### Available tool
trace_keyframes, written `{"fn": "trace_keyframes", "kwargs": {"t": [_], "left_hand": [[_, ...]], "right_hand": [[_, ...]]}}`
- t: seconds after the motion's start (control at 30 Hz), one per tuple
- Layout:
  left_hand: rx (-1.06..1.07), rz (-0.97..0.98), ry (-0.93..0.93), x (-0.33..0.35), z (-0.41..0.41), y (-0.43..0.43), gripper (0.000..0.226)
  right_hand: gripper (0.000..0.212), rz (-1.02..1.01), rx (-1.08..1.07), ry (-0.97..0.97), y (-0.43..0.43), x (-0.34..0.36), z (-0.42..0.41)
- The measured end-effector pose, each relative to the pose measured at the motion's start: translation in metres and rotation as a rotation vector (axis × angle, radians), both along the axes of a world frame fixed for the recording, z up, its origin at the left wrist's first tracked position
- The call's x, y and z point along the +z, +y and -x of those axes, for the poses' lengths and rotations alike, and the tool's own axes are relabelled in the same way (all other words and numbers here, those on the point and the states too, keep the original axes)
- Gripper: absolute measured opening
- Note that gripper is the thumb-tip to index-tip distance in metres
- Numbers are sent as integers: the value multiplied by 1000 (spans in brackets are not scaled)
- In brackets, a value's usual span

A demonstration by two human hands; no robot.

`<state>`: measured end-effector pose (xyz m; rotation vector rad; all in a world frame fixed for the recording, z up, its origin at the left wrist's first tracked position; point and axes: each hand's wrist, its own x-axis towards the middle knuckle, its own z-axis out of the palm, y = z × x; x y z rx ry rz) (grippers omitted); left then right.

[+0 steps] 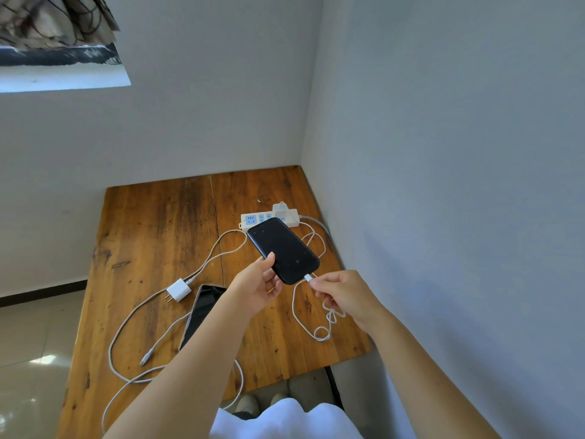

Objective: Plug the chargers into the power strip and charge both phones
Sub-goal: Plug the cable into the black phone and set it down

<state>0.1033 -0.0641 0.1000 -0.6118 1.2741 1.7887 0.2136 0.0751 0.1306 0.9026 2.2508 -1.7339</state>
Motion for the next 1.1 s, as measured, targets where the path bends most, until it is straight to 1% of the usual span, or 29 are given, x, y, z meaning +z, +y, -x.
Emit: {"fn": "trace_keyframes", "kwargs": {"t": [0.13, 0.3, 0.43, 0.6, 0.77, 1.0, 1.1], "left_hand": [[-43, -38, 33, 1, 2, -2, 40], [-74, -38, 55, 2, 4, -3, 34], [-70, -34, 62, 0, 3, -3, 36], [-65, -30, 57, -2, 1, -3, 34], [-68, -33, 63, -1, 1, -3, 35], [-63, -33, 66, -2, 0, -3, 40], [-58, -28, 64, -3, -2, -2, 38]], "right_hand": [[21, -7, 0, -19, 2, -5, 0], [19, 9, 2, -31, 2, -8, 0], [23, 39, 0, -23, 1, -8, -1], [21, 131, -36, -27, 4, -12, -3], [22, 169, -51, -19, 4, -14, -5], [22, 158, -59, -26, 4, -17, -6], [22, 155, -60, -32, 4, -18, -7]]}}
